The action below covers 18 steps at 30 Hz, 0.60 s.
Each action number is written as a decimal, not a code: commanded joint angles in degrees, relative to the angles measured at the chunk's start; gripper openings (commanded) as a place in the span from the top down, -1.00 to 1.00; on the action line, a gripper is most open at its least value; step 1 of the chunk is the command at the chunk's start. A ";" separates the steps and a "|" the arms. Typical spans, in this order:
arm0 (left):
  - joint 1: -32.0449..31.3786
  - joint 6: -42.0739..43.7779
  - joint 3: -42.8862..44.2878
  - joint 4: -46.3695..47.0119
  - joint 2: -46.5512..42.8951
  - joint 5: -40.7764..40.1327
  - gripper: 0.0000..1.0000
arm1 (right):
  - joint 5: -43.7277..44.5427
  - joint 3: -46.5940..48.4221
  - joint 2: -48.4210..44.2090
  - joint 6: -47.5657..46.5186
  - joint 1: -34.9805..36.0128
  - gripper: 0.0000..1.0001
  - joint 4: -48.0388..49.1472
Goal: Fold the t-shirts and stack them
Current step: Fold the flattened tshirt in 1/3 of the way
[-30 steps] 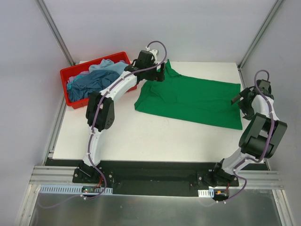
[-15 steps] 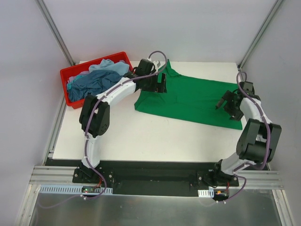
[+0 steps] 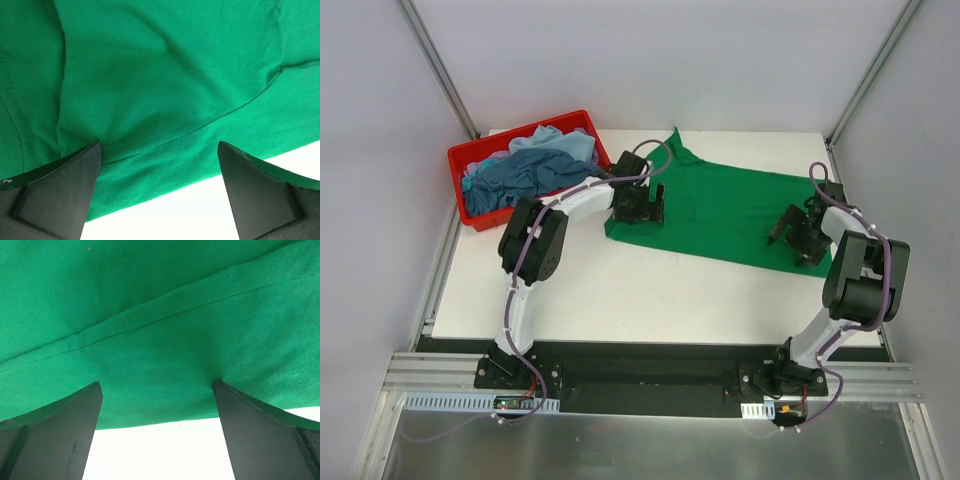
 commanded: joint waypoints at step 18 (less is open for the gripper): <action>-10.13 -10.38 -36.75 -3.07 -43.46 -9.34 -0.98 | -1.83 -14.15 -38.66 -2.09 18.06 -0.93 -9.40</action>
